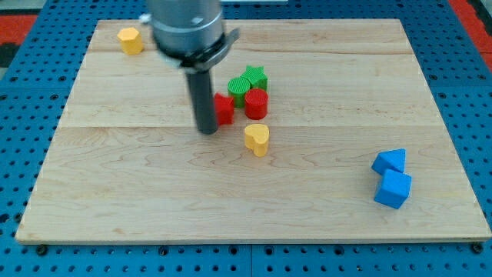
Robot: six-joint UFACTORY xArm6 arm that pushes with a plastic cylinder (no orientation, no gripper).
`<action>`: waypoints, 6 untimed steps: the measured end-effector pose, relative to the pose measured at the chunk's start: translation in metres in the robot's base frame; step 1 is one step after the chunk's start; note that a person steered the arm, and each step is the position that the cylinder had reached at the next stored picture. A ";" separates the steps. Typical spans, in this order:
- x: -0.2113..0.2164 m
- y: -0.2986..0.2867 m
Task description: Move the yellow heart into the blue blocks
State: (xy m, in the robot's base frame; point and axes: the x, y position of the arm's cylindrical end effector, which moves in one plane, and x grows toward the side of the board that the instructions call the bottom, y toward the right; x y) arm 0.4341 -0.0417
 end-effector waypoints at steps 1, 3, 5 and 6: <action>0.021 0.059; 0.035 0.035; 0.070 0.100; 0.099 0.101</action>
State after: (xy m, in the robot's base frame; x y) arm 0.5326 0.0594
